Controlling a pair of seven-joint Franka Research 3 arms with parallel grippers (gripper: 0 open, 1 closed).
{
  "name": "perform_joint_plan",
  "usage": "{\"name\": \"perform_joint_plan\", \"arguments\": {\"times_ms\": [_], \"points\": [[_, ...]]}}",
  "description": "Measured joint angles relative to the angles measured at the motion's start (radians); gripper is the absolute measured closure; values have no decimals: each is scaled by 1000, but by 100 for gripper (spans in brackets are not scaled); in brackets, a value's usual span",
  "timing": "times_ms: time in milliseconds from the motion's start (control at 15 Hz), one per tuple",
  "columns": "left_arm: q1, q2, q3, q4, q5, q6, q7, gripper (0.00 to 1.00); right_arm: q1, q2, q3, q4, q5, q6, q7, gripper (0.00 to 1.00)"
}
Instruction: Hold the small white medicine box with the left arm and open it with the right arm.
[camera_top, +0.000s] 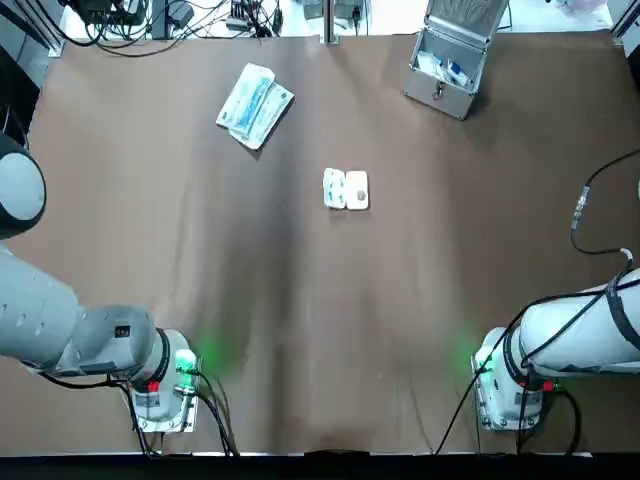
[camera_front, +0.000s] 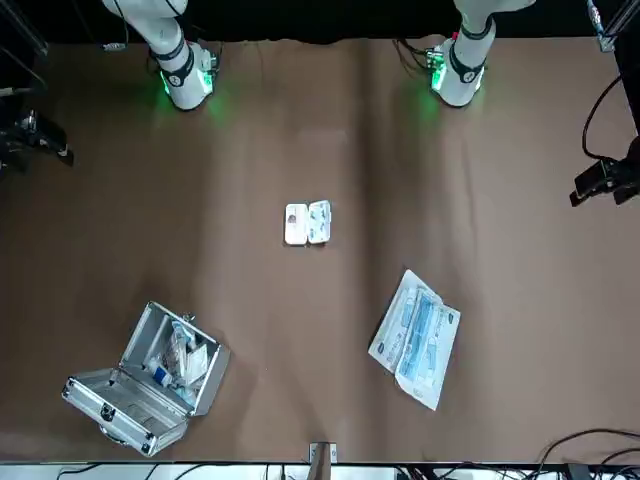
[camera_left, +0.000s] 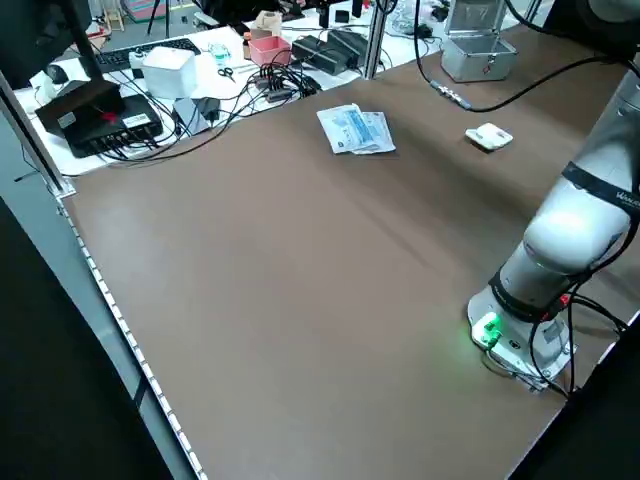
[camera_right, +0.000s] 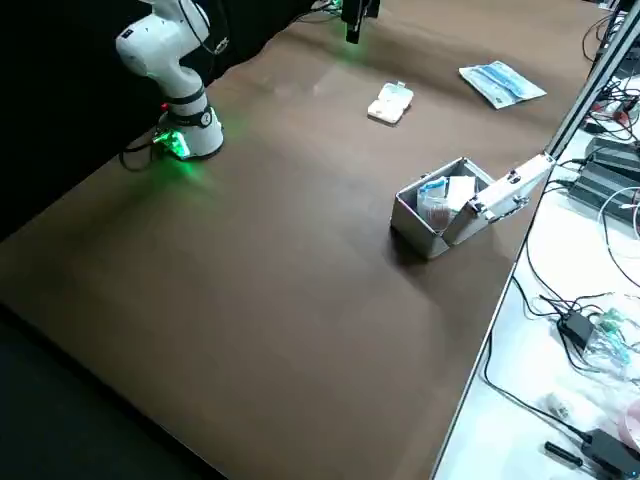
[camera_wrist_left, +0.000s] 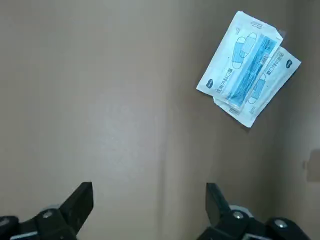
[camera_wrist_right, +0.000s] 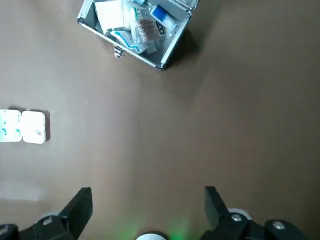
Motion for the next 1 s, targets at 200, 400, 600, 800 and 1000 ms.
{"name": "perform_joint_plan", "arguments": {"times_ms": [200,400,600,800,1000], "points": [[-1,0,-13,1,0,2,-7,0,-3,-13,-1,-1,-35,0,0,1],[-13,-1,-38,6,0,4,-12,0,-13,-15,-1,-1,-45,0,0,1],[-26,-7,-61,10,0,4,-17,0,-55,-15,-2,-1,-45,0,-26,1],[-25,-9,-65,12,0,4,-18,0,-68,-16,-1,-1,-45,0,-38,1],[-21,-9,-64,12,0,4,-18,0,-67,-16,7,-1,-45,0,-39,1]]}}
